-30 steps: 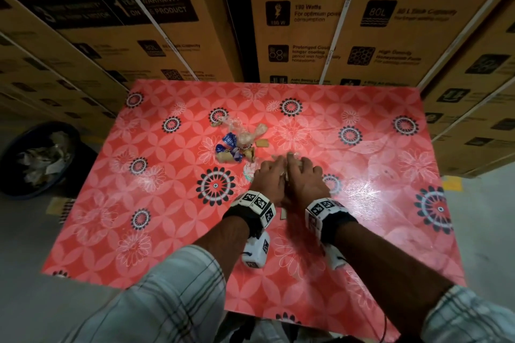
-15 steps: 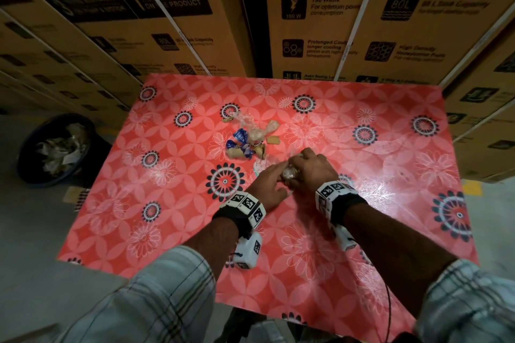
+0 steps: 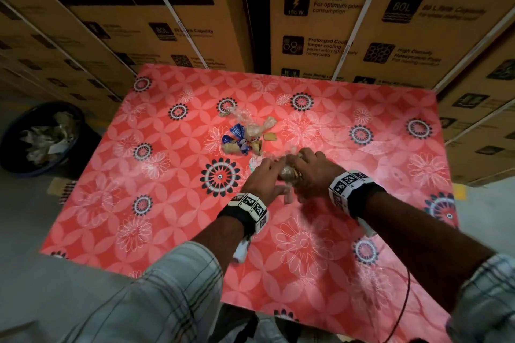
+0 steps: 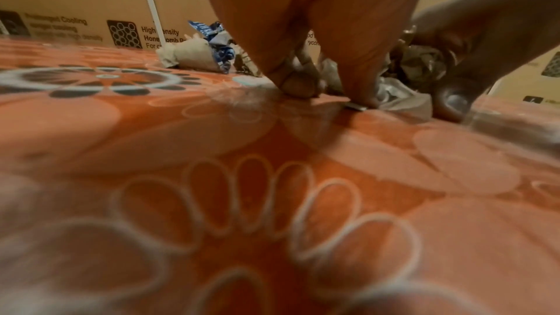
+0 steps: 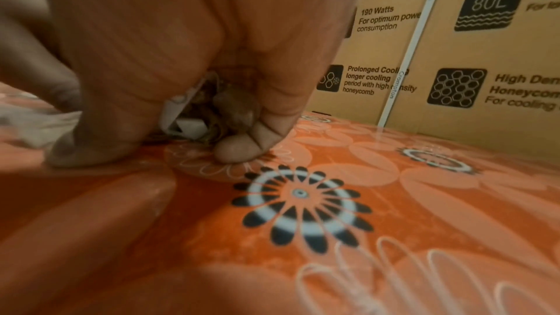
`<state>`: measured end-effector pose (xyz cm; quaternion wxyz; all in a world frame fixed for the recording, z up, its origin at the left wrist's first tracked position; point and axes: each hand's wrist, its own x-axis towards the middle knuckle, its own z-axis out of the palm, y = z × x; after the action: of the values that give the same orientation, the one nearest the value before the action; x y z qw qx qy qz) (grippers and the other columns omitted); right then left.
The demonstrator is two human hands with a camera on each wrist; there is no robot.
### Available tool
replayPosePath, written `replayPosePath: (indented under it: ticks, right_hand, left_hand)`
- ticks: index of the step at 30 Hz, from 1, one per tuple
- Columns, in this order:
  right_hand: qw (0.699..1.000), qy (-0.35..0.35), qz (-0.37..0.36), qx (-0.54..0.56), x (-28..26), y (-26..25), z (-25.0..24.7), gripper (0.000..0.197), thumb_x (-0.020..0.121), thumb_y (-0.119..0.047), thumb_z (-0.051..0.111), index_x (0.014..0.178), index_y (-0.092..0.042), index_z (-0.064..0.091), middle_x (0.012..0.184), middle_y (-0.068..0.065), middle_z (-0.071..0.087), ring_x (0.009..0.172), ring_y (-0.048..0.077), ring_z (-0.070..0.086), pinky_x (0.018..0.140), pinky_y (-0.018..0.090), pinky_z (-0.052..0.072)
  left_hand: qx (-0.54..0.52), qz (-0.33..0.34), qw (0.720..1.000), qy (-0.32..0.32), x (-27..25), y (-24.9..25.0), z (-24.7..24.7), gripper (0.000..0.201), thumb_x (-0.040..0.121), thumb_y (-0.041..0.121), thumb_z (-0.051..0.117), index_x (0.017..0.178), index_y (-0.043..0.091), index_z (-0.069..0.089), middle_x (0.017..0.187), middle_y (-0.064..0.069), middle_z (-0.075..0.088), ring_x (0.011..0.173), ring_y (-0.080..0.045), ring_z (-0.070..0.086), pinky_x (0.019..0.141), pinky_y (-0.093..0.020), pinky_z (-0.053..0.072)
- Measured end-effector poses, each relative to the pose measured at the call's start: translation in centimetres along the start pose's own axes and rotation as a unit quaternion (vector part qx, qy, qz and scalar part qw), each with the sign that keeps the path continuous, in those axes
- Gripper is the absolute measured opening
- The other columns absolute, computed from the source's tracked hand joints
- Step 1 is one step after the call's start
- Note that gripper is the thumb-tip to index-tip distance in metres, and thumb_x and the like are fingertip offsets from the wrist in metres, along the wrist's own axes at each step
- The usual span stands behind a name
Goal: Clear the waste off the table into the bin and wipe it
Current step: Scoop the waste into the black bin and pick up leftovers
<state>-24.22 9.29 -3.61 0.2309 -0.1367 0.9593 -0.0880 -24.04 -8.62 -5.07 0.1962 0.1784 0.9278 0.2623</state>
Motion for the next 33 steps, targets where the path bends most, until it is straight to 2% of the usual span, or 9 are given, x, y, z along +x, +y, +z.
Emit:
replayPosePath:
  ticks: [2, 4, 9, 13, 16, 19, 26, 30, 33]
  right_hand:
    - [1.0, 0.01, 0.006, 0.013, 0.0, -0.2, 0.0, 0.097, 0.06, -0.043, 0.081, 0.14, -0.029, 0.027, 0.132, 0.009, 0.036, 0.109, 0.033, 0.046, 0.087, 0.041, 0.045]
    - [0.999, 0.026, 0.003, 0.024, 0.1, -0.5, -0.1, 0.083, 0.065, -0.039, 0.077, 0.136, -0.026, 0.037, 0.125, 0.01, 0.041, 0.103, 0.034, 0.052, 0.084, 0.039, 0.046]
    - [0.998, 0.049, -0.006, 0.046, 0.0, -1.0, 0.0, 0.06, 0.069, -0.033, 0.074, 0.124, -0.019, 0.054, 0.111, 0.011, 0.05, 0.089, 0.033, 0.06, 0.075, 0.032, 0.047]
    - [0.995, 0.067, 0.016, 0.067, -0.4, -1.3, 0.6, 0.06, 0.064, -0.036, 0.074, 0.118, -0.021, 0.053, 0.106, 0.008, 0.052, 0.086, 0.031, 0.059, 0.072, 0.031, 0.046]
    - [0.993, 0.081, 0.041, 0.081, -0.8, -1.5, 1.3, 0.062, 0.065, -0.038, 0.073, 0.12, -0.023, 0.048, 0.108, 0.006, 0.05, 0.089, 0.03, 0.057, 0.075, 0.032, 0.046]
    - [0.989, 0.104, 0.058, 0.092, -1.2, -1.8, 2.0, 0.057, 0.068, -0.037, 0.071, 0.119, -0.025, 0.047, 0.109, 0.005, 0.051, 0.09, 0.03, 0.058, 0.075, 0.032, 0.045]
    - [0.978, 0.152, 0.046, 0.135, -1.9, -1.6, 3.2, 0.052, 0.066, -0.04, 0.069, 0.113, -0.035, 0.045, 0.105, -0.001, 0.052, 0.086, 0.022, 0.057, 0.076, 0.036, 0.052]
    - [0.956, 0.201, 0.031, 0.21, -2.9, -1.6, 3.0, 0.044, 0.071, -0.032, 0.067, 0.113, -0.031, 0.052, 0.104, -0.003, 0.051, 0.086, 0.017, 0.054, 0.074, 0.028, 0.044]
    - [0.935, 0.226, 0.025, 0.271, -3.3, -1.9, 3.0, 0.051, 0.065, -0.042, 0.06, 0.114, -0.028, 0.055, 0.103, -0.003, 0.05, 0.088, 0.016, 0.053, 0.078, 0.028, 0.044]
  left_hand:
    - [-0.017, -0.024, 0.999, 0.018, 0.4, 0.5, 0.3, 0.072, 0.082, 0.016, 0.074, 0.143, 0.028, 0.038, 0.121, -0.009, 0.052, 0.108, -0.03, 0.057, 0.097, -0.042, 0.048]
    - [-0.02, -0.046, 0.998, 0.039, 0.6, 1.0, 0.7, 0.059, 0.082, 0.013, 0.072, 0.134, 0.023, 0.045, 0.117, -0.01, 0.057, 0.106, -0.032, 0.059, 0.092, -0.042, 0.049]
    - [-0.024, -0.076, 0.996, 0.038, 0.2, 1.8, 1.1, 0.036, 0.087, 0.009, 0.06, 0.12, 0.012, 0.047, 0.115, -0.013, 0.06, 0.102, -0.034, 0.059, 0.085, -0.043, 0.049]
    - [-0.022, -0.076, 0.996, 0.051, -0.1, 2.1, 1.4, 0.028, 0.088, 0.008, 0.056, 0.115, 0.011, 0.049, 0.113, -0.011, 0.055, 0.096, -0.033, 0.058, 0.08, -0.04, 0.049]
    - [-0.01, -0.081, 0.995, 0.066, -0.7, 2.7, 1.7, 0.032, 0.089, 0.008, 0.055, 0.12, 0.01, 0.049, 0.121, -0.013, 0.045, 0.093, -0.035, 0.058, 0.084, -0.044, 0.05]
    - [-0.021, -0.079, 0.995, 0.065, -0.9, 2.9, 1.7, 0.028, 0.088, 0.01, 0.055, 0.116, 0.01, 0.049, 0.117, -0.013, 0.05, 0.092, -0.036, 0.058, 0.082, -0.047, 0.051]
    - [-0.082, -0.077, 0.99, 0.079, -1.2, 2.8, 1.6, 0.024, 0.087, 0.014, 0.053, 0.111, 0.012, 0.049, 0.109, -0.008, 0.056, 0.094, -0.028, 0.057, 0.08, -0.043, 0.051]
    - [-0.159, -0.083, 0.981, 0.075, -1.2, 2.1, 1.8, 0.018, 0.088, 0.014, 0.053, 0.104, 0.019, 0.048, 0.097, -0.005, 0.063, 0.086, -0.025, 0.063, 0.075, -0.045, 0.055]
    - [-0.23, -0.085, 0.966, 0.085, -1.5, 2.3, 1.7, 0.026, 0.084, 0.004, 0.052, 0.105, 0.018, 0.048, 0.098, -0.008, 0.064, 0.088, -0.029, 0.065, 0.07, -0.046, 0.057]
